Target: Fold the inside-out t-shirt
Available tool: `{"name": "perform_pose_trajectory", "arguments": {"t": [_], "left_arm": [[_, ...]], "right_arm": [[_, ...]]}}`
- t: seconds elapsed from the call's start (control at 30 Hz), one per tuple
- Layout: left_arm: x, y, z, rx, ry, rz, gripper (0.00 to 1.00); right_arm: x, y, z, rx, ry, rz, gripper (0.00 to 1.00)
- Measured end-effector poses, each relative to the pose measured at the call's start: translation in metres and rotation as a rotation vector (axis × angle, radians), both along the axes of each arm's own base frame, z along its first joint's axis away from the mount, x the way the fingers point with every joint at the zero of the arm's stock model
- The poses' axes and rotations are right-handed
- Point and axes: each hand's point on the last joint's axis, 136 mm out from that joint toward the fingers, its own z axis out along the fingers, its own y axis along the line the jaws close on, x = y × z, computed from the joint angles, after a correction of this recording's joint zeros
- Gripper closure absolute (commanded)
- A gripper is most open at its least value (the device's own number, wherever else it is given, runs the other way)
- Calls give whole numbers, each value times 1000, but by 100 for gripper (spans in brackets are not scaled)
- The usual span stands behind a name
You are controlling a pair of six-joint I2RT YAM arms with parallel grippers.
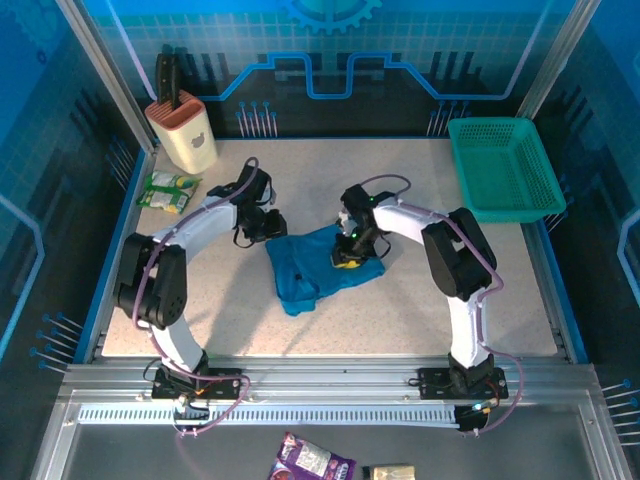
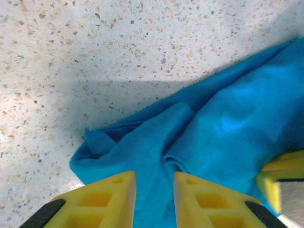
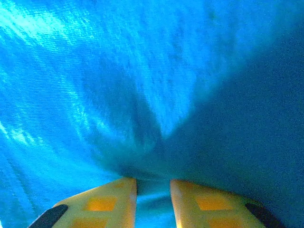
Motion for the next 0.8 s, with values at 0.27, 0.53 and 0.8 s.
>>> {"name": "perform_pose_trajectory", "arguments": {"t": [0.27,0.53,0.8], "left_arm": [[-34,-18,-41,-77,129,-65,76],[-106,-51,-46,-175,203,-133,77],[-146,-81,-27,-239,209,-191,72]], "right_arm": [[70,-43,22,-60,-147,-41,69],[-7,-64,48,-48,-135,-75,64],[-103,-69,41,-6,-64,-92,49]]}}
